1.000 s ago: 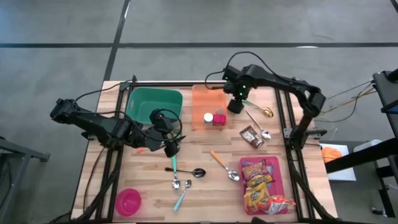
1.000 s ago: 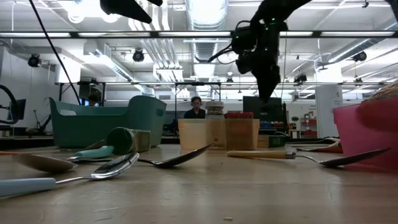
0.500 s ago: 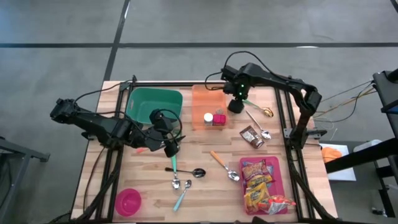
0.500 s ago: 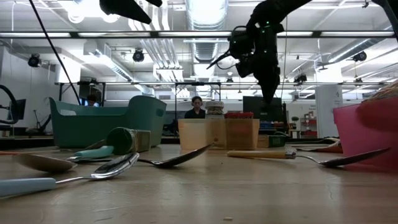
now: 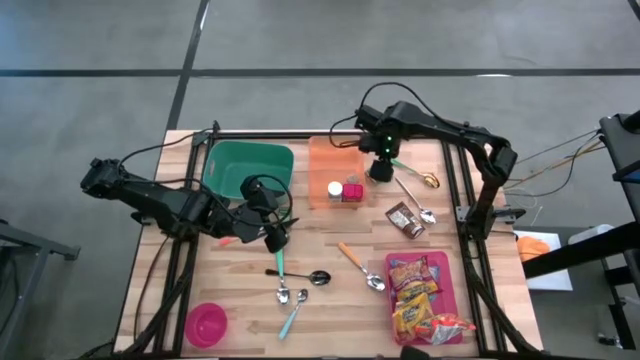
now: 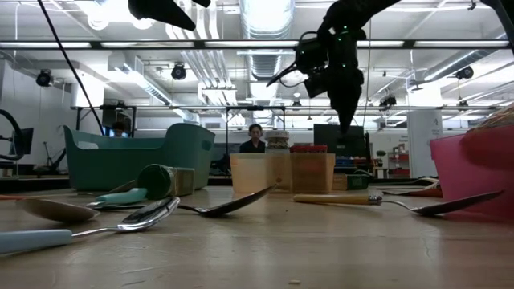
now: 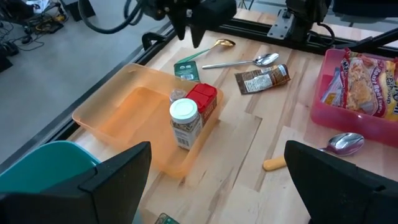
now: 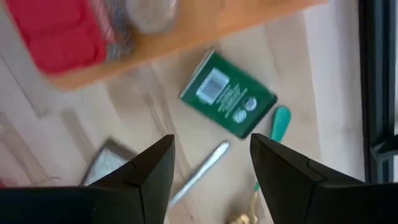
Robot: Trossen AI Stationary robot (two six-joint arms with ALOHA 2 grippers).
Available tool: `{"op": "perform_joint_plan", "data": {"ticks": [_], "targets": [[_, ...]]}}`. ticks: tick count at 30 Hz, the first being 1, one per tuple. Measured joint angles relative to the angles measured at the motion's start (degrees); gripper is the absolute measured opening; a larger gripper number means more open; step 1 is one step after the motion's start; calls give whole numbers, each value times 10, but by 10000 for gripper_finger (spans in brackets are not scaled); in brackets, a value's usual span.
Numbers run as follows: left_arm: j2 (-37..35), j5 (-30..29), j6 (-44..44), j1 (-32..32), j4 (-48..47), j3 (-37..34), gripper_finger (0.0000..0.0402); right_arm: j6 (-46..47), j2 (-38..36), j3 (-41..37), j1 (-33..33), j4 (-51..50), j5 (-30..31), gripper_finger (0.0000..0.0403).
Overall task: Pick & Place Food Item
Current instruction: Put the black seasoning can into the orange bin
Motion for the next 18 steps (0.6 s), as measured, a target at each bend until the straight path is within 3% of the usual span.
{"op": "perform_joint_plan", "data": {"ticks": [5,12,15,18], "targets": [[0,0,0,0,0,0,370,70,1,-3,-1,28,-6,207],[0,0,1,0,0,0,370,81,1,-23,2,31,-45,210],[0,0,2,0,0,0,370,100,1,-34,2,44,-45,232],[0,0,2,0,0,0,370,109,1,-46,2,53,-44,279]]}}
